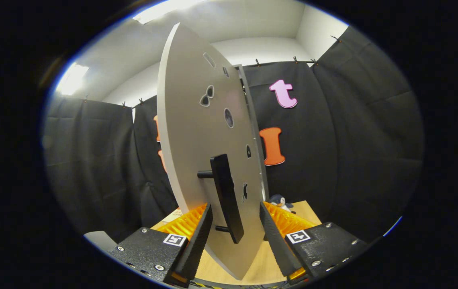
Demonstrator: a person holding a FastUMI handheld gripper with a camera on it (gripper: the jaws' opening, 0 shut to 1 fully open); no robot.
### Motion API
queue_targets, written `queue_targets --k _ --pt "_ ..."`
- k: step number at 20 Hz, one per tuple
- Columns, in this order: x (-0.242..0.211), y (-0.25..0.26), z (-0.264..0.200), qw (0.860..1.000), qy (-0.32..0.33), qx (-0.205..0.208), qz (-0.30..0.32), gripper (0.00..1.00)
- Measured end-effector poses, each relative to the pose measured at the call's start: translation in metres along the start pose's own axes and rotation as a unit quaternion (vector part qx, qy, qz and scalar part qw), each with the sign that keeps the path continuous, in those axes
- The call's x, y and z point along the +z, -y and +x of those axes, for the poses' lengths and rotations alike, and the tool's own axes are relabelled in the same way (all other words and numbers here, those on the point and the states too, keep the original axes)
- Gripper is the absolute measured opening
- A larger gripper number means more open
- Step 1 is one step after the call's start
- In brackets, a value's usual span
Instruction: Open the shoe cabinet door, grab the shoes and put them into the shoe cabinet, then close the shoe cabinet door.
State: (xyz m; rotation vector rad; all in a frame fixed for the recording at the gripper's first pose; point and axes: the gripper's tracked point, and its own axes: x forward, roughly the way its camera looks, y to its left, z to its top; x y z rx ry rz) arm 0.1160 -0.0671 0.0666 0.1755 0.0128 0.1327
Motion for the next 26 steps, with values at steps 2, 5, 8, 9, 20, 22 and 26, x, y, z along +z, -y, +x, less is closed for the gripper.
queue_targets --k 2,5,8,9,20,22,26 --pt "0.002 -0.003 0.000 1.000 0.002 0.023 -0.008 0.76" --pt "0.002 -0.006 0.002 0.999 -0.001 0.052 -0.012 0.76" --pt "-0.001 -0.011 0.003 0.997 -0.011 0.079 0.014 0.76" --pt "-0.001 -0.014 0.001 0.996 -0.013 0.086 0.018 0.77" --pt "-0.005 -0.021 0.010 0.991 -0.024 0.128 -0.021 0.83" --pt "-0.005 -0.025 0.012 0.991 -0.022 0.131 -0.030 0.83" --pt "-0.005 -0.026 0.022 0.990 -0.016 0.127 -0.055 0.83"
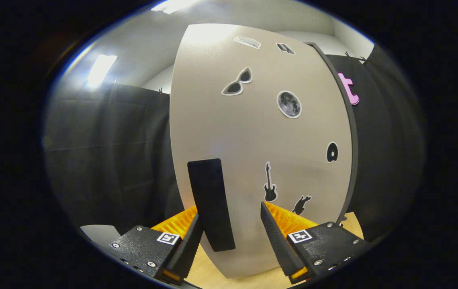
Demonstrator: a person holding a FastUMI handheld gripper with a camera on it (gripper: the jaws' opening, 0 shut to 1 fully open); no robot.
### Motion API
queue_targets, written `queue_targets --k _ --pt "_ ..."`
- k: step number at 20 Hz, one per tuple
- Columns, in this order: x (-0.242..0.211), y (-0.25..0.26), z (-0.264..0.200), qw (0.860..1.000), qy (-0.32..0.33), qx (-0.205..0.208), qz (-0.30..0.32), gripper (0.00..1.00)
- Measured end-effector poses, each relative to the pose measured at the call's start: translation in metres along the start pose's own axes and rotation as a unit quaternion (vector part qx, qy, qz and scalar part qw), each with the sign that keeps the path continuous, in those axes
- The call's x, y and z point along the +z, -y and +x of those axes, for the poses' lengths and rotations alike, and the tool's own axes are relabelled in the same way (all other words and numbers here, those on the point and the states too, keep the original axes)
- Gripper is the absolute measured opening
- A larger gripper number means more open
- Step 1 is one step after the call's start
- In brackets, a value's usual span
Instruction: Open the shoe cabinet door, grab the shoes and put them into the shoe cabinet, then close the shoe cabinet door.
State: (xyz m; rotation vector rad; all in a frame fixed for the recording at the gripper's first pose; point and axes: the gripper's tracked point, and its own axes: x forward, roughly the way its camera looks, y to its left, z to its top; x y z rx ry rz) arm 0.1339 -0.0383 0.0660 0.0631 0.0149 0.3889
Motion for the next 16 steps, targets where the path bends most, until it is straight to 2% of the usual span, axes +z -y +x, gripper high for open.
queue_targets --k 10,16 --pt "0.001 -0.008 0.027 0.999 0.002 -0.033 -0.008 0.84" --pt "0.001 -0.007 0.038 0.997 0.005 -0.074 -0.026 0.85"
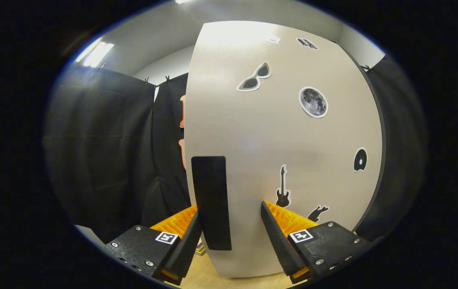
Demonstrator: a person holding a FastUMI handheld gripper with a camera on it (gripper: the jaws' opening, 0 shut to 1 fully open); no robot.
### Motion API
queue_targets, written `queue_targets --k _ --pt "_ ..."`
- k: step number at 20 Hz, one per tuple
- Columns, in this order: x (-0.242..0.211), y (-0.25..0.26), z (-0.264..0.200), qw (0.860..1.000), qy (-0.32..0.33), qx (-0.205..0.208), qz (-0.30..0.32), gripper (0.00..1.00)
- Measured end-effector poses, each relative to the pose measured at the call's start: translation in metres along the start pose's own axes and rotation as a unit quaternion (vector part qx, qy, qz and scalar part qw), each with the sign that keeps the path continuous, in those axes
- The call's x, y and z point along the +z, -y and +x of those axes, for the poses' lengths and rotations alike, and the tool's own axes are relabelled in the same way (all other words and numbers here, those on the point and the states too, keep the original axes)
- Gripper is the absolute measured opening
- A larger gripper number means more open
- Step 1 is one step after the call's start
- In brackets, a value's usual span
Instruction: Open the shoe cabinet door, grab the shoes and put them into the shoe cabinet, then close the shoe cabinet door.
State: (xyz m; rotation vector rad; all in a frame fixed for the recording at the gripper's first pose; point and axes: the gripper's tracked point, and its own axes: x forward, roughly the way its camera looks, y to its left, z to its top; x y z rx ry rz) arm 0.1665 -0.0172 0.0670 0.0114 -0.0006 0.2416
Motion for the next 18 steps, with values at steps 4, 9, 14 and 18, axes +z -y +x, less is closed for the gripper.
queue_targets --k 4,9,14,18 --pt "-0.0003 -0.0005 0.0029 1.000 0.000 -0.015 0.001 0.87" --pt "-0.0024 -0.0012 0.0059 0.999 0.000 -0.036 0.002 0.88" --pt "-0.0046 -0.0006 0.0100 0.999 0.002 -0.053 0.002 0.88" --pt "-0.0045 -0.0001 0.0091 0.998 0.004 -0.064 -0.008 0.88"
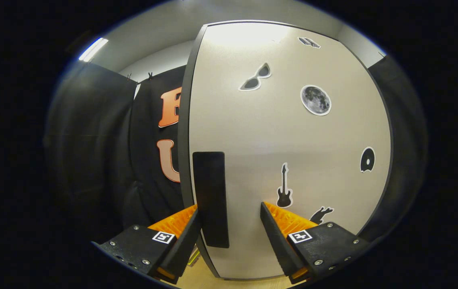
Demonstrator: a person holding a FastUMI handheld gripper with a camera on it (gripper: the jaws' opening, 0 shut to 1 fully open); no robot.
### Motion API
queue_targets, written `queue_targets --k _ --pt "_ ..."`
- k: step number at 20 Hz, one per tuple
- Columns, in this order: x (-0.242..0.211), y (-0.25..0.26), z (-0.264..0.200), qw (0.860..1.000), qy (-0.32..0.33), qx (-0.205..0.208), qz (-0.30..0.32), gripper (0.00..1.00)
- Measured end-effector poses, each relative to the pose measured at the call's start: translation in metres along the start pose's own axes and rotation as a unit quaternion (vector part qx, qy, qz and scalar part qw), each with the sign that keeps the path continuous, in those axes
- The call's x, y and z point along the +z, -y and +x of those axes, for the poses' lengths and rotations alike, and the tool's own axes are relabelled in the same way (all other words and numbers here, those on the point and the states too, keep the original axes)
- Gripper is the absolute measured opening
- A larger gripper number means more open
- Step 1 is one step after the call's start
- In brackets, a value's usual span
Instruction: Open the shoe cabinet door, grab the shoes and put them into the shoe cabinet, then close the shoe cabinet door.
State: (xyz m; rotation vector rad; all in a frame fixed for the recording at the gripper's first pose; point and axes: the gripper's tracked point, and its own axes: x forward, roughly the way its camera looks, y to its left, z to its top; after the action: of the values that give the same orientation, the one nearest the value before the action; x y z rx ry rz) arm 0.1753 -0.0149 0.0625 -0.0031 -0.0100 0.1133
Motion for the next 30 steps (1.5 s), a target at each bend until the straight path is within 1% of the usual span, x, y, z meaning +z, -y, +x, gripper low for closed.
queue_targets --k 2,4,5,6,8,12,17,19,22,27,30 --pt "-0.001 0.000 0.001 1.000 0.002 -0.001 -0.003 0.87" --pt "-0.004 -0.004 -0.002 1.000 -0.009 0.010 0.012 0.88" --pt "-0.004 -0.002 -0.005 1.000 -0.009 0.007 0.022 0.88" --pt "0.003 0.002 -0.011 1.000 0.004 0.001 0.025 0.88" --pt "0.008 0.003 -0.026 1.000 0.011 0.002 0.023 0.90" --pt "0.004 0.014 -0.074 1.000 -0.005 0.001 0.022 0.90" --pt "-0.007 0.048 -0.148 0.999 -0.013 -0.039 0.005 0.90" --pt "-0.004 0.059 -0.178 0.998 -0.005 -0.060 0.007 0.90" --pt "-0.001 0.067 -0.217 0.997 0.000 -0.078 0.014 0.90" --pt "0.000 0.071 -0.258 0.995 -0.004 -0.094 0.015 0.90" --pt "0.002 0.071 -0.269 0.995 0.003 -0.100 0.010 0.91"
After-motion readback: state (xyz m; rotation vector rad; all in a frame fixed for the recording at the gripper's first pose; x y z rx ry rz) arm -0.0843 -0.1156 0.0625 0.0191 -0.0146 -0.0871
